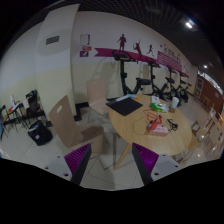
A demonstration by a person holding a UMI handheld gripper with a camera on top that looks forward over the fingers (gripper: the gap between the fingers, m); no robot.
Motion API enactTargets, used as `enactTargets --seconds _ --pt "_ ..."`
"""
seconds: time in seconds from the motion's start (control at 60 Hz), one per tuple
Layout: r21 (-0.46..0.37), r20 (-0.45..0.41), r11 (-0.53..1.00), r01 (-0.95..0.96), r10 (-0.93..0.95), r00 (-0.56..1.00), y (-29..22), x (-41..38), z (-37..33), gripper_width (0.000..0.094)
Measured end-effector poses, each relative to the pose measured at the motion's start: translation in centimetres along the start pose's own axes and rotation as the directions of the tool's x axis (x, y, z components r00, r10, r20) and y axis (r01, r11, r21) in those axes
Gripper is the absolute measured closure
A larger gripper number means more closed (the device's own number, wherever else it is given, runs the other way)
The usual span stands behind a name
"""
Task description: Unplug charger
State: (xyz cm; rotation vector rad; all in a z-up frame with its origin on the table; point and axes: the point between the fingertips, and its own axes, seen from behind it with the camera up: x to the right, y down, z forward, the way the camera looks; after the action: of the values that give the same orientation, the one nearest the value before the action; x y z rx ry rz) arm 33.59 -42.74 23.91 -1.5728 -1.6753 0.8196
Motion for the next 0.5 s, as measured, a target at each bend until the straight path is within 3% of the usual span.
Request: enactTargets --seconds 0.117,0.5 --pt "0.014 -0.068 0.999 -0.037 0.038 0.997 -0.3 1.5 1.8 0.0080" --pt "0.069 -0.291 0.987 -0.145 0.159 0.944 0.0 17.3 6.0 0.0084"
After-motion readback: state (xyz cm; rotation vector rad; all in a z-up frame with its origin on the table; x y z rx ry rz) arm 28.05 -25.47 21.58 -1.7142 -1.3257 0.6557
